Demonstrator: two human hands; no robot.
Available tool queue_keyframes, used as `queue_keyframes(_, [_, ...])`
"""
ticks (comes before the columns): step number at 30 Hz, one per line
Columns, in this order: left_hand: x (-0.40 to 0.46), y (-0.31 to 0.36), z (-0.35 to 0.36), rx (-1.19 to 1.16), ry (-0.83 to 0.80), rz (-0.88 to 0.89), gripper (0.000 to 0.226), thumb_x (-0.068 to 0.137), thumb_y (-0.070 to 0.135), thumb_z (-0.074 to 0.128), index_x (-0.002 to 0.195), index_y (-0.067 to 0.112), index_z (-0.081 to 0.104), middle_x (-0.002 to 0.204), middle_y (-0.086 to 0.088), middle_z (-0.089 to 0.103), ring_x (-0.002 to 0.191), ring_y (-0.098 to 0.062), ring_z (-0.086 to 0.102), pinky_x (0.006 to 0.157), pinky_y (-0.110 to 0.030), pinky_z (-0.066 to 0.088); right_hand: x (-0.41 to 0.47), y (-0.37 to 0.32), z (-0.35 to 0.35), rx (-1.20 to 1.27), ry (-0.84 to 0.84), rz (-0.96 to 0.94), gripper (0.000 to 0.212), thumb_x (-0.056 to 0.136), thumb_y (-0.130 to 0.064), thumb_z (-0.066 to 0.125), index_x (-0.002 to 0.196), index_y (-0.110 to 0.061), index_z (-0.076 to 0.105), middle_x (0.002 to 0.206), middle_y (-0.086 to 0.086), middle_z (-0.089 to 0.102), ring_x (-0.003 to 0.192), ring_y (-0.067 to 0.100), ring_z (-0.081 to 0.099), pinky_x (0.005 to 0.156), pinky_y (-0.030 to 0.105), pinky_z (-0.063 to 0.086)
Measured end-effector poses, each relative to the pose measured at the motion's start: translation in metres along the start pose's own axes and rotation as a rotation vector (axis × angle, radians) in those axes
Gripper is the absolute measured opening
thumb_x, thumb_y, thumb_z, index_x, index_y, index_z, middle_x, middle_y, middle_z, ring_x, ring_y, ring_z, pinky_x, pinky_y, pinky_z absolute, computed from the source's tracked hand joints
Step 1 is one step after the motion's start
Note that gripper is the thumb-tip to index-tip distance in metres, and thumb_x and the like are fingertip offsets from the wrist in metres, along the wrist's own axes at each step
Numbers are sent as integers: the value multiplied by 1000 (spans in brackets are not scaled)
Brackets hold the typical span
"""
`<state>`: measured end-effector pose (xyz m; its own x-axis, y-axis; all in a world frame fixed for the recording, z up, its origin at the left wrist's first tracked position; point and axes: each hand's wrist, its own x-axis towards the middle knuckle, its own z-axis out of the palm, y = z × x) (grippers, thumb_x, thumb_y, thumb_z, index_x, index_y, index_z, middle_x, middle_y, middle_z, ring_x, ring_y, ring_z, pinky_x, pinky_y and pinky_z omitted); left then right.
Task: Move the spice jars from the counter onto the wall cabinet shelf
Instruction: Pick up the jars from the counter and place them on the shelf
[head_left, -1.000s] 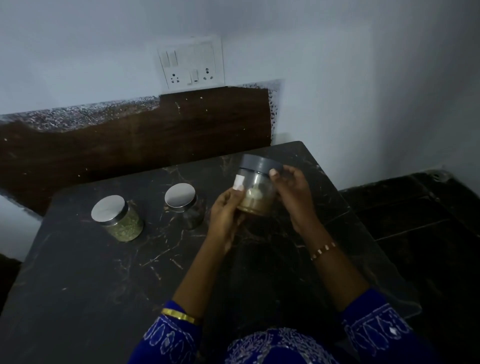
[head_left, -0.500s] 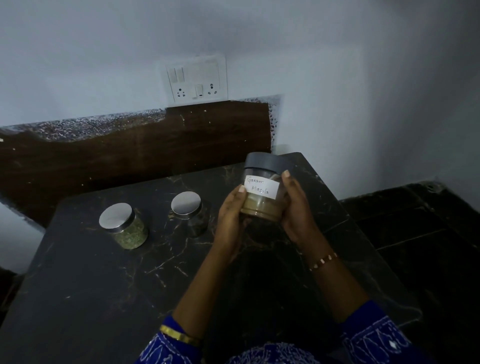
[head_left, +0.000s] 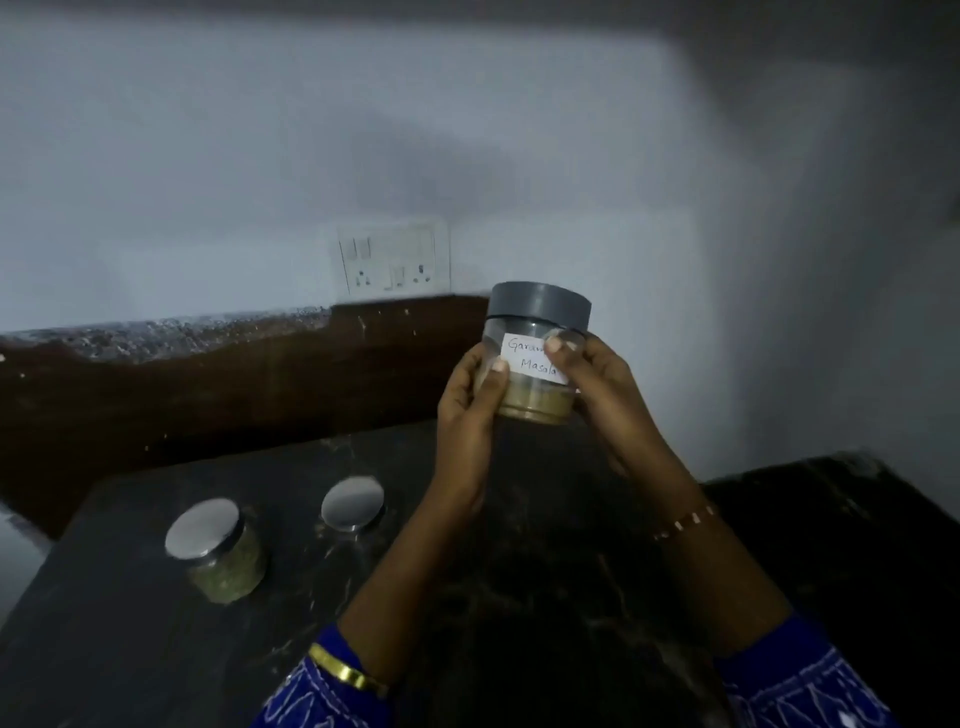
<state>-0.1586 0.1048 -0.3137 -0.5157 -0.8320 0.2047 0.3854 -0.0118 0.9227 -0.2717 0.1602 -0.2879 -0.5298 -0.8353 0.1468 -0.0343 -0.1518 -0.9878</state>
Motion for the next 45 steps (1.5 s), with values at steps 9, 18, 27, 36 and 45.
queue_keyframes(9, [112,127,105,328,47,466,67,82,51,49,138,14,42,136,-11,51,121,-22,53,101,-40,48,101,-171,-55,-71,-40,-498,50,87,-30,59,132,-13,45,127,9,58,111,24,61,89,35,55])
queue_keyframes(18, [190,245,177,497,21,771,39,94,24,49,131,11,44,108,-5,60,93,-9,60,82,-20,51,178,-295,-80,-72,52,-822,56,83,-43,62,130,-18,47,116,9,63,104,19,63,85,33,55])
queue_keyframes(27, [254,272,198,778,48,704,40,96,20,46,134,10,42,118,-14,60,101,-22,59,78,-25,49,246,-320,-90,-265,58,-869,47,91,-35,55,133,-16,45,101,0,55,94,15,58,60,12,46])
queue_keyframes(36, [296,277,204,960,234,568,52,87,29,61,130,5,45,124,-15,59,113,-29,58,99,-41,47,288,-315,-95,-559,153,-716,57,87,-38,59,128,-6,37,121,16,60,108,29,58,76,25,37])
queue_keyframes(45, [315,284,212,1249,254,420,12,86,5,54,76,12,55,91,-11,59,106,-29,58,89,-33,48,299,-319,-96,-880,279,-677,40,88,-22,60,121,-1,51,126,17,57,116,31,53,91,32,42])
